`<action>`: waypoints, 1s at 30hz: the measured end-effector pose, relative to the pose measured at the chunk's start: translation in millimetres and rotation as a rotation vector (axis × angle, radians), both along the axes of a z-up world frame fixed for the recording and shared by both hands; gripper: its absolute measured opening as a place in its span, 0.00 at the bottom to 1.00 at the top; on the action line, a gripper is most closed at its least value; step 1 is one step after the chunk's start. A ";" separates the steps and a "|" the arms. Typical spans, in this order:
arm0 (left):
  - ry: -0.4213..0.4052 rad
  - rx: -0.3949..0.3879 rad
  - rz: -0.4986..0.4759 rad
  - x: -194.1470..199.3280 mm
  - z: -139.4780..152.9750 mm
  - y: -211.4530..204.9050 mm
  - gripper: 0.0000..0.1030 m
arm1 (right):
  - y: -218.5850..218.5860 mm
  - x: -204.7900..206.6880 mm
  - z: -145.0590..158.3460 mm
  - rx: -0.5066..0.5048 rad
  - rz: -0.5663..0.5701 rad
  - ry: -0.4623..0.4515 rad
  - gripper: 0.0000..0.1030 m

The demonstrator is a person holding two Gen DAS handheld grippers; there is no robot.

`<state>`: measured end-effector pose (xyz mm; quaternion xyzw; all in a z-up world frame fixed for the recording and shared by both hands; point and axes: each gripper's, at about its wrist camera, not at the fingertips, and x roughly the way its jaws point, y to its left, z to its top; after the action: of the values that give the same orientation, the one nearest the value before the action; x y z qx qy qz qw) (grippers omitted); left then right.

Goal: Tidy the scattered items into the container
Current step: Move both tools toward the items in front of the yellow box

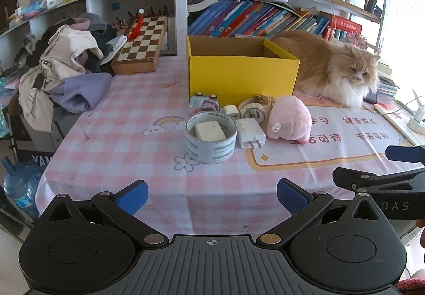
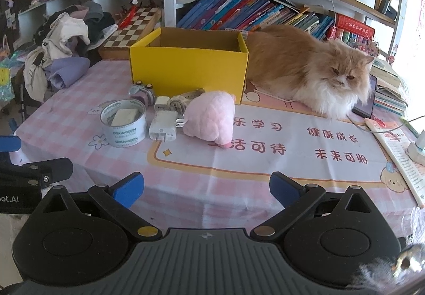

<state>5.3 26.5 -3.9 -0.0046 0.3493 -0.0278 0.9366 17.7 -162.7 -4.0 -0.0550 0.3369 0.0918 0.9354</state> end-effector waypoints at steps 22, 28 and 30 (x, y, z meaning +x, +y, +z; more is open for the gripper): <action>0.033 0.033 0.012 24.0 -8.0 -0.5 1.00 | -1.1 30.1 -7.8 0.026 0.017 0.026 0.99; 0.044 0.059 -0.001 35.7 -12.1 -4.6 1.00 | 2.9 47.1 -12.3 0.025 0.030 0.049 0.99; 0.050 0.060 -0.004 39.8 -13.9 -5.3 1.00 | 3.9 52.5 -13.5 0.023 0.033 0.056 0.99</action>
<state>45.2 21.2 -17.8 0.0236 0.3731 -0.0189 0.9273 70.2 -158.8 -17.5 -0.0471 0.3610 0.1126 0.9245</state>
